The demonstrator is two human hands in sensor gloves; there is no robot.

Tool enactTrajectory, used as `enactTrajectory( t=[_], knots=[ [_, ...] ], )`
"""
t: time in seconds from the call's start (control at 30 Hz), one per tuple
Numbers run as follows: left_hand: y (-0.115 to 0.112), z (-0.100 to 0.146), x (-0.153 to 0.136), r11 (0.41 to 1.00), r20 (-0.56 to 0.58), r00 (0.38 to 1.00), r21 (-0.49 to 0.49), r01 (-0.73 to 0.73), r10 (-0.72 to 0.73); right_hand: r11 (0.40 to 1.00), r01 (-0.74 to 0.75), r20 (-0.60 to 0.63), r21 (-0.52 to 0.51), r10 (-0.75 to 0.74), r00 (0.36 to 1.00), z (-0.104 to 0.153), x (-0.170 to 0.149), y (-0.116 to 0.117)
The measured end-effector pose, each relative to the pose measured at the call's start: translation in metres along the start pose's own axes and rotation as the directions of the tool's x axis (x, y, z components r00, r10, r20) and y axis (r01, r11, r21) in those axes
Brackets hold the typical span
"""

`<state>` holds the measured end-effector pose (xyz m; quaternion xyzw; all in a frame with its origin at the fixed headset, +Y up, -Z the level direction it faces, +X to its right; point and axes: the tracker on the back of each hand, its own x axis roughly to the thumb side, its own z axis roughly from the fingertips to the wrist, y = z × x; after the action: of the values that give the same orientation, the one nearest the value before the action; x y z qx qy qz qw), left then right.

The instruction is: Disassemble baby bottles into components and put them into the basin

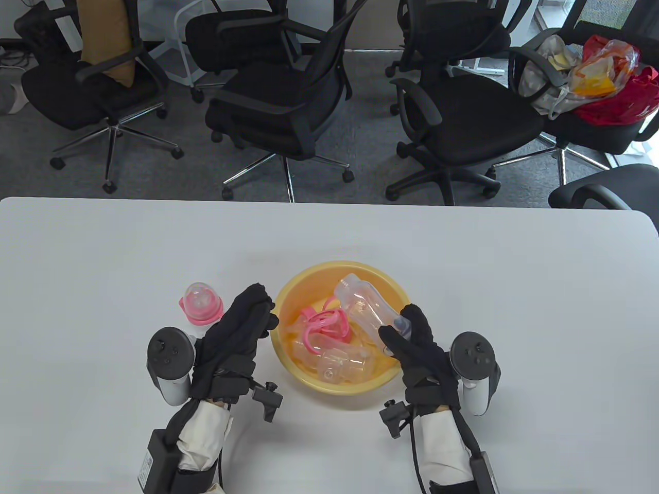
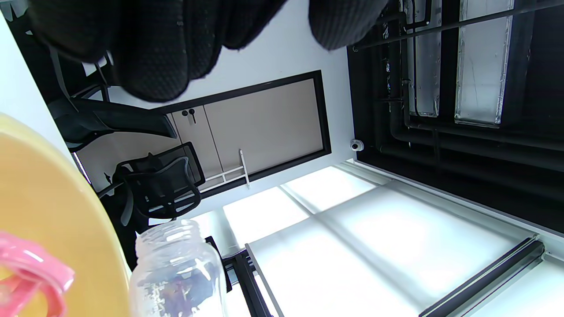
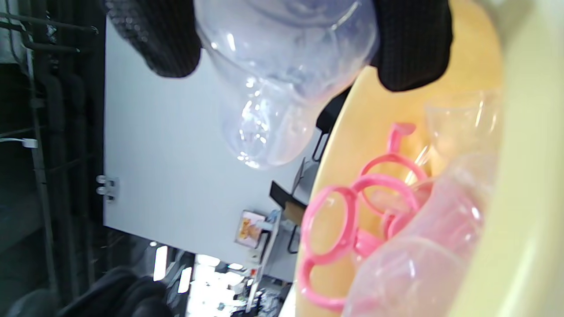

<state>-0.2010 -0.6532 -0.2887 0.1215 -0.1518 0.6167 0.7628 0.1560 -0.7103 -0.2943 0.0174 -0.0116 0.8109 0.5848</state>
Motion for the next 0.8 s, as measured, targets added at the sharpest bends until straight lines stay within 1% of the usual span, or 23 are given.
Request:
enactTrajectory(
  t=[0.07,0.2,0.3,0.47,0.6,0.73,0.8],
  knots=[
    [0.000,0.000,-0.001,1.000,-0.004,1.000,-0.002,0.002,-0.002,0.997,-0.075,-0.030,-0.014,0.075,0.997,-0.006,0.003,0.002],
    [0.001,0.001,-0.002,1.000,-0.009,1.000,0.000,-0.017,0.017,0.980,-0.197,-0.063,0.001,0.197,0.978,-0.017,0.013,0.008],
    [0.003,-0.001,-0.002,0.999,-0.010,0.999,0.001,-0.036,0.036,0.957,-0.290,-0.087,0.017,0.290,0.953,-0.025,0.021,0.016],
    [0.006,-0.001,-0.003,0.998,-0.010,0.998,0.007,-0.055,0.056,0.909,-0.415,-0.105,0.038,0.416,0.903,-0.035,0.023,0.031],
    [0.009,-0.001,-0.004,0.998,-0.016,0.997,0.009,-0.069,0.069,0.888,-0.459,-0.135,0.039,0.460,0.878,-0.041,0.020,0.041],
    [0.013,-0.001,-0.005,0.996,-0.019,0.996,0.020,-0.083,0.084,0.869,-0.493,-0.153,0.051,0.494,0.856,-0.046,0.021,0.046],
    [0.015,-0.001,-0.004,0.995,-0.018,0.995,0.025,-0.093,0.094,0.854,-0.515,-0.161,0.078,0.520,0.839,-0.049,0.022,0.047]
  ],
)
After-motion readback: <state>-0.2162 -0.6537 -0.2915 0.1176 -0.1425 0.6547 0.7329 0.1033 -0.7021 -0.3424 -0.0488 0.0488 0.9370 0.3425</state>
